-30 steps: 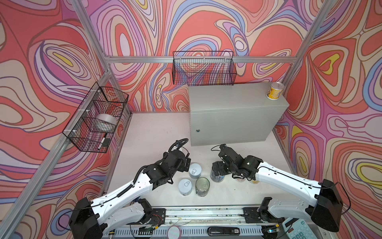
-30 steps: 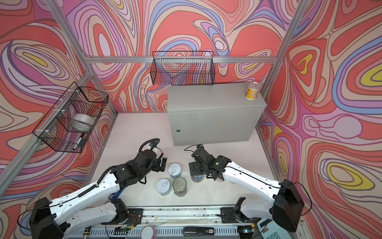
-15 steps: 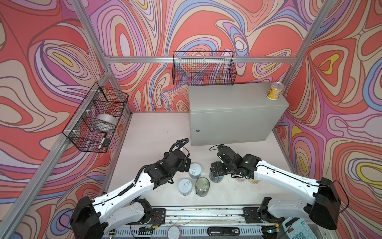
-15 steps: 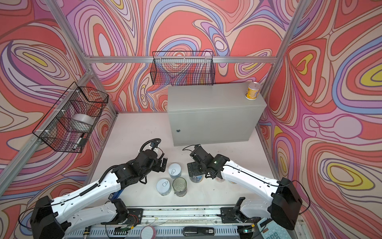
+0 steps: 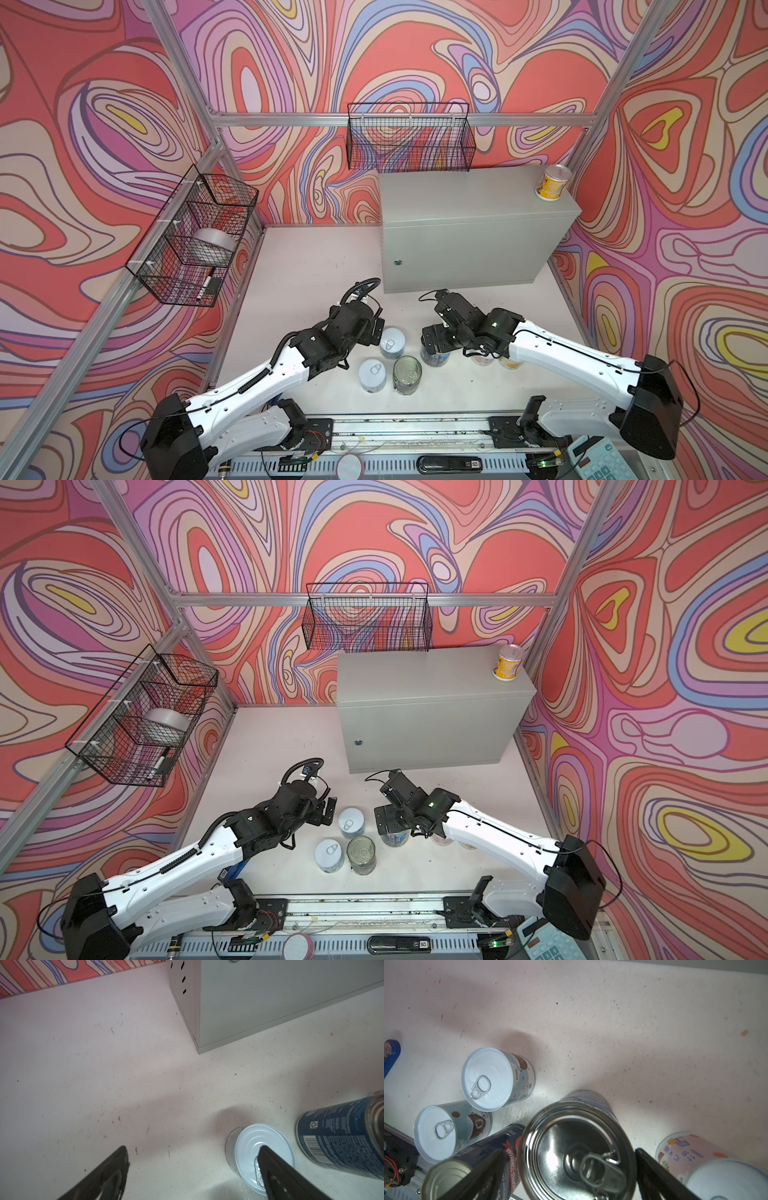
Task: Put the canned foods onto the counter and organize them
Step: 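Lower the right gripper around the dark blue can and close on it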
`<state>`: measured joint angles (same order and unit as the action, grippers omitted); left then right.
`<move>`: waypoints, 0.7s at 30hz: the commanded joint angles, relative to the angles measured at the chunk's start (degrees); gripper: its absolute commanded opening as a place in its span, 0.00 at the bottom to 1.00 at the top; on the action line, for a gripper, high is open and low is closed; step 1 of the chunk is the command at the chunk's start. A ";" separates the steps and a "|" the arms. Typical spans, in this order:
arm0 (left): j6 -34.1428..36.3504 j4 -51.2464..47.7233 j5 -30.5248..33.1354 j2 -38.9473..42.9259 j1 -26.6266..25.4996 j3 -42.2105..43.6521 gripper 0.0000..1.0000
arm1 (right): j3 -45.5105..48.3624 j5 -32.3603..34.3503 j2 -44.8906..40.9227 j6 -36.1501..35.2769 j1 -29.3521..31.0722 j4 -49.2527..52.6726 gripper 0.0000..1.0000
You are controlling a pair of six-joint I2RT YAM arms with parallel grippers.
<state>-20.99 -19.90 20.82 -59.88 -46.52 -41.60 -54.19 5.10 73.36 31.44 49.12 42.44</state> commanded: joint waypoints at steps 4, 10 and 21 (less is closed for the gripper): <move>0.25 -0.31 0.01 0.17 -0.16 -0.94 1.00 | -0.39 0.38 1.64 0.09 1.14 0.07 0.99; 0.27 0.51 0.38 0.22 -0.12 -0.19 1.00 | -0.42 2.81 2.54 0.29 1.31 1.66 0.98; 0.52 1.65 -0.24 -1.26 -0.18 -0.13 1.00 | 0.65 4.68 2.57 1.60 2.11 3.02 0.99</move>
<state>-20.99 -19.46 20.80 -60.58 -46.52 -41.60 -54.15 8.10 75.55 32.29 50.72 44.21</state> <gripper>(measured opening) 0.999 0.984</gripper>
